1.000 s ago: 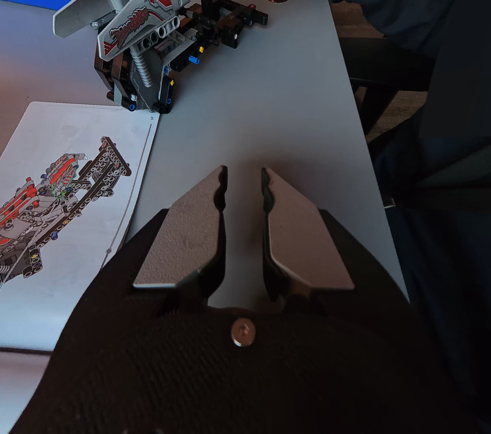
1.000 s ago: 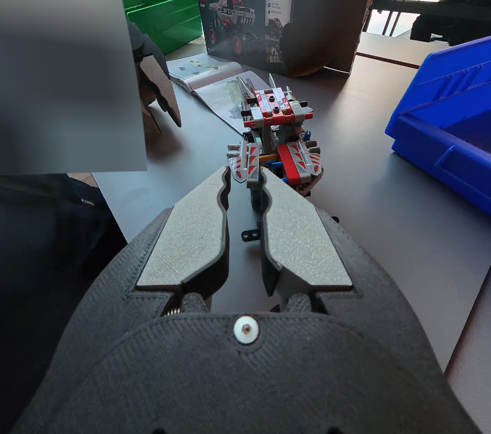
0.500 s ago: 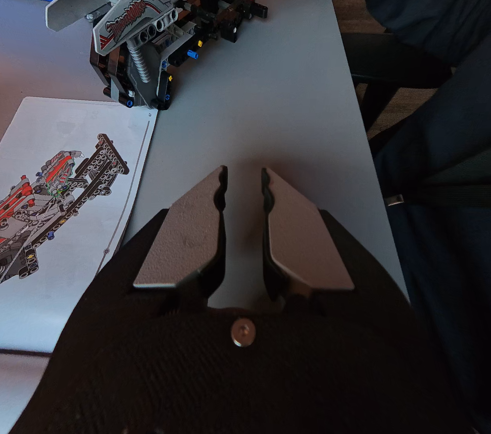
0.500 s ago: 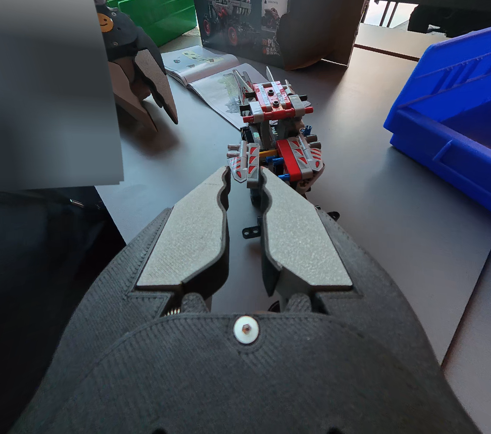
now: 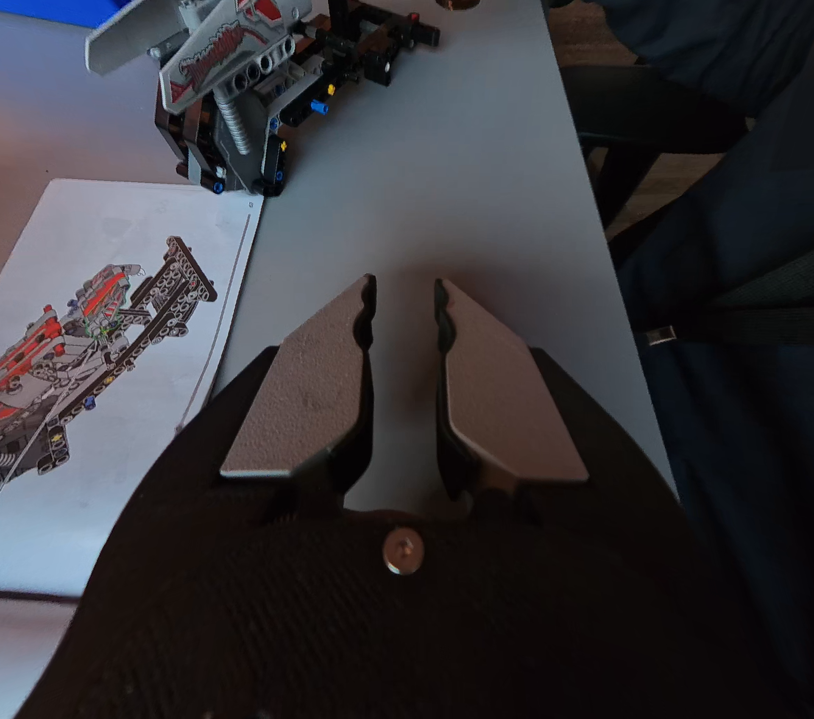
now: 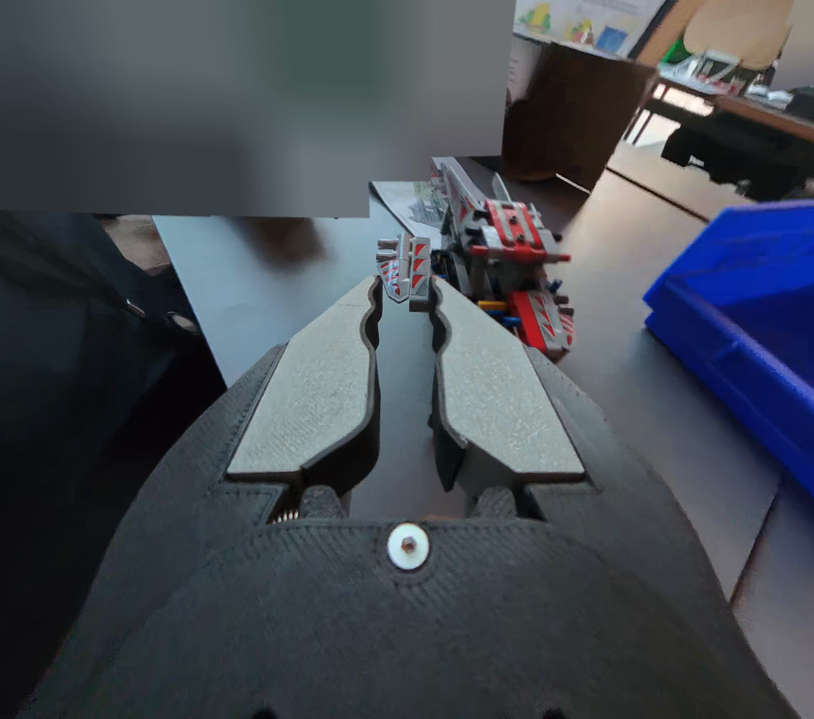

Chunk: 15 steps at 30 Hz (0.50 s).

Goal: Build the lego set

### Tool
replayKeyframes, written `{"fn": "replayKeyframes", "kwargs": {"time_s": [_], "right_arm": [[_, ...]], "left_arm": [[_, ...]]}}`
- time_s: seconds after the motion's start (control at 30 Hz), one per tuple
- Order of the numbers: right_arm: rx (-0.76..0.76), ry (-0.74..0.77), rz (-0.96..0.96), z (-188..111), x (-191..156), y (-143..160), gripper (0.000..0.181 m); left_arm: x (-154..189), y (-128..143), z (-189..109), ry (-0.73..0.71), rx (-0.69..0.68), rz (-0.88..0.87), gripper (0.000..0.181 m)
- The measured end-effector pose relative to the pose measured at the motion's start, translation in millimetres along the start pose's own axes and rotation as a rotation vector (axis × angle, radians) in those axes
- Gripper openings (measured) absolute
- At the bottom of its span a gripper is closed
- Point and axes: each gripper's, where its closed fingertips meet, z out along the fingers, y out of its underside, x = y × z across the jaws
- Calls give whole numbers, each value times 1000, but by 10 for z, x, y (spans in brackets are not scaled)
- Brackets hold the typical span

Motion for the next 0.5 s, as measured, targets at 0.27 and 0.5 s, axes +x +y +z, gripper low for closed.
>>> {"fn": "replayKeyframes", "kwargs": {"time_s": [0.27, 0.5], "right_arm": [[-26, -89, -188, 296, -502, -70, 17], [-52, -151, -195, 492, -725, 13, 18]], "left_arm": [[152, -389, 149, -18, 152, 134, 37], [409, -598, 169, 43, 274, 274, 38]]}}
